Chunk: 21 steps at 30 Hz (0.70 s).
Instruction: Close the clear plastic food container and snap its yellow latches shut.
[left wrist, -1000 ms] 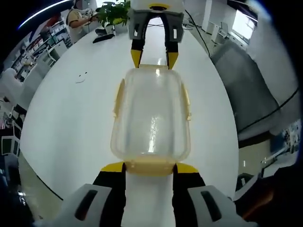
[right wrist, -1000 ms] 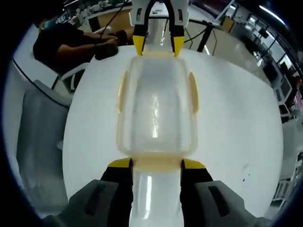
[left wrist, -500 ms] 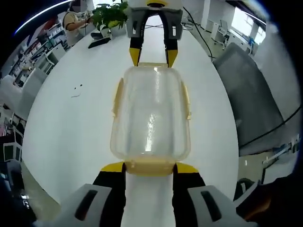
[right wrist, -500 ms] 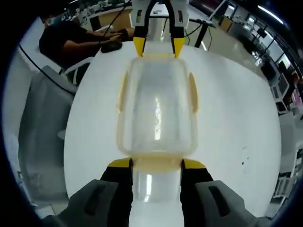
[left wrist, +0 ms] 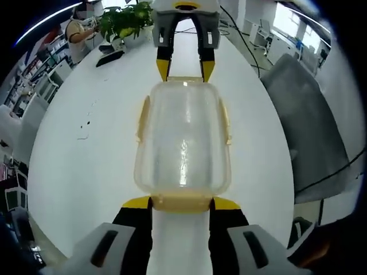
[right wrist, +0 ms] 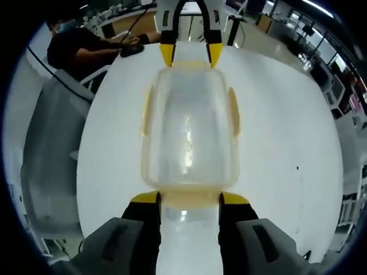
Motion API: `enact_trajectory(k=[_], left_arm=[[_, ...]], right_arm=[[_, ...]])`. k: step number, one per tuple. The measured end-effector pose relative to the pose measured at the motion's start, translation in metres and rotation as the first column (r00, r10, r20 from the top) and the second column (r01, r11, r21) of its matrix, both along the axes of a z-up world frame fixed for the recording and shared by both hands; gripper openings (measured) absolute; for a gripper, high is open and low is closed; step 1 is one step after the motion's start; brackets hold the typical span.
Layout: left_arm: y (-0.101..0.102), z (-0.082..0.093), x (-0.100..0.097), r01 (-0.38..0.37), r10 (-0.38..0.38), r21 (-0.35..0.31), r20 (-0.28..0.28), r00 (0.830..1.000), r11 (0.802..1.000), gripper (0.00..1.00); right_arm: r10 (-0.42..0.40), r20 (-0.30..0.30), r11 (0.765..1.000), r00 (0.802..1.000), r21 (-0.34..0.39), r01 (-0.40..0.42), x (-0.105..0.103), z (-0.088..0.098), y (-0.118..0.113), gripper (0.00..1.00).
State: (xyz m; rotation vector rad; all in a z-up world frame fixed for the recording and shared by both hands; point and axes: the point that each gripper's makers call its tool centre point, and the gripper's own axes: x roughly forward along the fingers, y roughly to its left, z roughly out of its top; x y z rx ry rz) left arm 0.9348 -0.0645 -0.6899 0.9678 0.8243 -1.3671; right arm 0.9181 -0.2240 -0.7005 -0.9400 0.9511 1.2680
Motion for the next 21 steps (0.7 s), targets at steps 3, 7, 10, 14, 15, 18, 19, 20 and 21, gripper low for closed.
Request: enact_trajectory(k=[3,7,10,14,15,18,19,20,21], left_arm=[[-0.011,-0.002,0.001,0.001,-0.001,-0.013,-0.001,1.000,1.000,0.32],[-0.023,-0.005,0.002,0.003,-0.003,-0.019,0.000,1.000,1.000,0.32],[-0.029,-0.007,0.000,0.010,-0.010,-0.025,-0.001,1.000,1.000,0.32],[-0.039,-0.008,-0.001,0.018,-0.019,-0.037,-0.005,1.000,0.999,0.32],[-0.041,-0.010,-0.001,0.018,-0.019,-0.039,-0.008,1.000,0.999,0.32],[-0.046,-0.012,-0.001,0.022,-0.022,-0.039,-0.004,1.000,0.999,0.32],[-0.048,-0.013,0.000,0.023,-0.023,-0.039,-0.003,1.000,0.999,0.32],[-0.050,-0.014,-0.001,0.025,-0.025,-0.040,-0.005,1.000,0.999,0.32],[-0.052,-0.014,-0.001,0.025,-0.025,-0.045,-0.009,1.000,0.999,0.32]], right_arm=[[-0.003,-0.001,1.000,1.000,-0.006,0.003,0.002,-0.001,-0.012,0.35],[-0.007,-0.004,1.000,1.000,-0.011,0.007,0.003,-0.003,-0.023,0.35],[-0.008,-0.008,1.000,1.000,-0.017,0.008,0.000,-0.004,-0.029,0.35],[-0.012,-0.019,1.000,1.000,-0.025,0.012,-0.005,-0.006,-0.038,0.35],[-0.015,-0.022,1.000,1.000,-0.027,0.014,-0.005,-0.007,-0.040,0.35],[-0.020,-0.025,0.999,0.999,-0.032,0.020,-0.007,-0.008,-0.045,0.35],[-0.020,-0.025,0.999,0.999,-0.037,0.019,-0.007,-0.009,-0.047,0.35],[-0.019,-0.025,0.999,1.000,-0.043,0.018,-0.007,-0.010,-0.049,0.35],[-0.018,-0.026,0.999,0.999,-0.047,0.017,-0.008,-0.010,-0.050,0.35]])
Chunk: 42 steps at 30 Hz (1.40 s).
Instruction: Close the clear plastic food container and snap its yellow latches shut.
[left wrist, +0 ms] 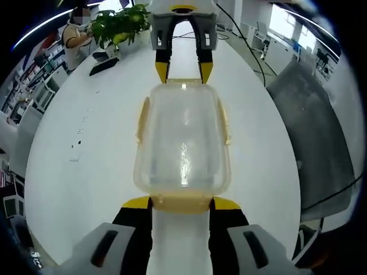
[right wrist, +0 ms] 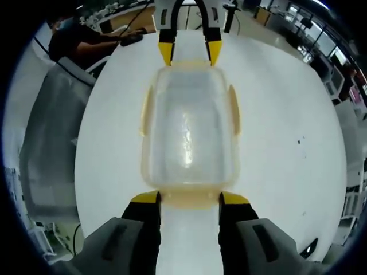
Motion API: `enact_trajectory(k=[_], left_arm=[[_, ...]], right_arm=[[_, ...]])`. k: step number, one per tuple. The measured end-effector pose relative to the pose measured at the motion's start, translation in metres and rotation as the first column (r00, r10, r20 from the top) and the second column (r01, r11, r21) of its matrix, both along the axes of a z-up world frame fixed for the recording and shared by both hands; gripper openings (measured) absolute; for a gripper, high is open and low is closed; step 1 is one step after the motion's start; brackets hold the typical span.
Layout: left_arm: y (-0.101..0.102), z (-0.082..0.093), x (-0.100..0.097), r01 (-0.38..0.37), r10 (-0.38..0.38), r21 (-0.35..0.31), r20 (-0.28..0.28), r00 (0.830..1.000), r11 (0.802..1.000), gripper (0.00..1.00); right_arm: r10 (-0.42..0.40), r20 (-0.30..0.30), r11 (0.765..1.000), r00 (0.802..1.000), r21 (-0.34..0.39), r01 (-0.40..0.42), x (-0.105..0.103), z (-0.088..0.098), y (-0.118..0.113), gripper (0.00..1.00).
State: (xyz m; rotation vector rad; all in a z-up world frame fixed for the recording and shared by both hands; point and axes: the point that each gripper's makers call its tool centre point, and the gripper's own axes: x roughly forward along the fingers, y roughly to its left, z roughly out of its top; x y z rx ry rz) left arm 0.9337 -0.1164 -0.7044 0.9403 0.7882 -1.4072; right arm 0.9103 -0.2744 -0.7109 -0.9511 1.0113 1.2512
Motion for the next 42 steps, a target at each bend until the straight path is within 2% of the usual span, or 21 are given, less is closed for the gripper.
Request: enact_trajectory(k=[5,18,42], left_arm=[[-0.008,-0.003,0.001,0.003,-0.003,-0.007,0.003,1.000,1.000,0.32],[-0.018,-0.008,0.003,0.004,-0.004,-0.020,0.004,1.000,1.000,0.32],[-0.022,-0.021,0.001,0.004,-0.004,-0.019,-0.007,1.000,1.000,0.32]], right_arm=[[-0.008,-0.004,1.000,1.000,-0.008,0.008,-0.001,-0.004,-0.010,0.35],[0.000,-0.012,0.999,1.000,-0.034,0.000,-0.002,-0.007,-0.018,0.35],[0.005,-0.025,0.999,1.000,-0.051,-0.007,-0.001,-0.015,-0.022,0.36]])
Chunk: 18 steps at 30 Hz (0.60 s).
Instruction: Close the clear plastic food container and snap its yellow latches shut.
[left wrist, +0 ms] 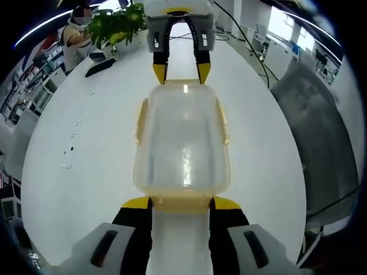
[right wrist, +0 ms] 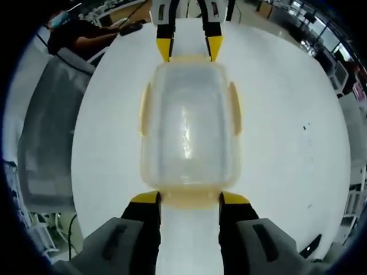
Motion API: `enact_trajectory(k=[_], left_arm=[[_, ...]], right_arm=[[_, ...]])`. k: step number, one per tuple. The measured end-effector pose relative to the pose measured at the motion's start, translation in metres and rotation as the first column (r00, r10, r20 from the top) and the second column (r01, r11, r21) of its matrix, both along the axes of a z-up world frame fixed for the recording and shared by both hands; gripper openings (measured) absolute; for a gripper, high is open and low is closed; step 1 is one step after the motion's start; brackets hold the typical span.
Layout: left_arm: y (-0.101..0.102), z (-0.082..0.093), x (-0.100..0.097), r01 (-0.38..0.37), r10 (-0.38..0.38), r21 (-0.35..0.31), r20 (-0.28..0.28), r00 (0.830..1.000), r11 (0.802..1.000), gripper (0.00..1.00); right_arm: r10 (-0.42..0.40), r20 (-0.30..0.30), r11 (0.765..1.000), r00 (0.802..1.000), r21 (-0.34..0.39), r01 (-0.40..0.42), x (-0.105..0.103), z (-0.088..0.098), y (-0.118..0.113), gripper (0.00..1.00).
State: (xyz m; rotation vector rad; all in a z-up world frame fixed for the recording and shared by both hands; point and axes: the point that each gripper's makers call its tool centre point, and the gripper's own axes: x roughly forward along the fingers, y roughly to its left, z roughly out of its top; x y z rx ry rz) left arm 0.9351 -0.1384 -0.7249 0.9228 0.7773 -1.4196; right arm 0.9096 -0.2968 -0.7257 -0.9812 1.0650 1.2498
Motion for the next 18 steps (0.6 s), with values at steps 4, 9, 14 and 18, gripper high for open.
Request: enact_trajectory(k=[4,9,14,18], left_arm=[[-0.0015,-0.0003,0.0004,-0.002,0.002,-0.004,0.002,1.000,1.000,0.32],[-0.0021,-0.0009,0.0009,0.001,-0.001,-0.002,0.004,1.000,1.000,0.33],[-0.0006,-0.0046,0.0002,0.030,-0.030,0.022,0.028,0.999,0.999,0.34],[0.0005,-0.0048,-0.0019,0.022,-0.022,0.021,0.018,1.000,1.000,0.36]], right_arm=[[0.004,0.006,1.000,1.000,-0.005,-0.004,0.0016,0.0003,-0.0018,0.36],[-0.001,0.005,1.000,1.000,-0.006,0.001,0.0021,-0.0017,-0.0024,0.36],[-0.013,0.002,1.000,1.000,-0.003,0.013,0.0036,-0.0026,-0.0033,0.37],[-0.054,-0.012,0.999,0.998,0.004,0.054,0.0047,-0.0025,-0.0053,0.38]])
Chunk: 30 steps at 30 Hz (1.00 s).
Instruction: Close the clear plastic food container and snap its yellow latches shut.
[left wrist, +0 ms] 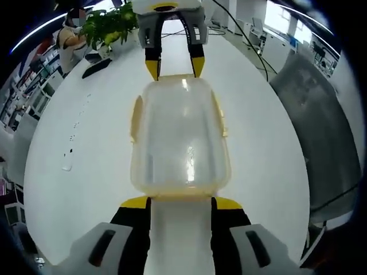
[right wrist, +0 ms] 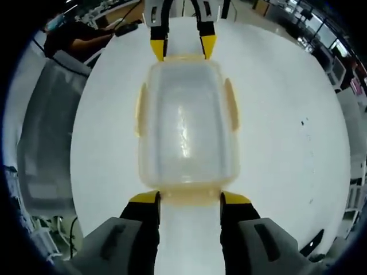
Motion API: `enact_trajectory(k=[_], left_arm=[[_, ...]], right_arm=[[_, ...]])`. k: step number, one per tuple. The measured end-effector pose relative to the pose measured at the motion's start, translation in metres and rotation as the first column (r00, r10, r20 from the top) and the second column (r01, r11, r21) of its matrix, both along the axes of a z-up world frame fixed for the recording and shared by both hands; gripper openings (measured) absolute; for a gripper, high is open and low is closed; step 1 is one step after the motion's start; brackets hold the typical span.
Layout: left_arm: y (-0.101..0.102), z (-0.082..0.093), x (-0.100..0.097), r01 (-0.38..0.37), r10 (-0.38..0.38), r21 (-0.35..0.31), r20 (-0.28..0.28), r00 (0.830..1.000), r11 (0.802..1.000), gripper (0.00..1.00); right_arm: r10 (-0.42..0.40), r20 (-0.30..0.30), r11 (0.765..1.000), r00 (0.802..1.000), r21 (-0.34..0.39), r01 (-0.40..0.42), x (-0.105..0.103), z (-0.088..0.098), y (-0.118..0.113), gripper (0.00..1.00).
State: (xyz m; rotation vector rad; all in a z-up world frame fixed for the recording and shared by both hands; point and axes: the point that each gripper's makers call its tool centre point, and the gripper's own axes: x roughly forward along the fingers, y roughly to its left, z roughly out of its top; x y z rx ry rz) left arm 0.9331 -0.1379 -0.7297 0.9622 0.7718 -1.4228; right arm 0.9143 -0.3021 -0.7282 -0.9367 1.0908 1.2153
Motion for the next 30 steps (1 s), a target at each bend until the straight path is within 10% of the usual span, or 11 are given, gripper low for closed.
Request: enact_trajectory(k=[3,21,30], left_arm=[[0.001,0.002,0.000,-0.008,0.008,-0.002,0.004,1.000,1.000,0.41],[0.012,0.036,0.000,-0.116,0.117,-0.029,0.036,0.992,0.993,0.41],[0.015,0.043,0.002,-0.302,0.303,-0.062,0.011,0.953,0.951,0.39]], right_arm=[[-0.037,-0.026,0.999,0.999,0.007,0.037,-0.003,0.000,0.000,0.49],[-0.168,0.005,0.980,0.986,0.107,0.167,-0.006,0.030,0.007,0.36],[-0.310,0.036,0.937,0.950,0.180,0.299,0.001,0.033,0.005,0.33]])
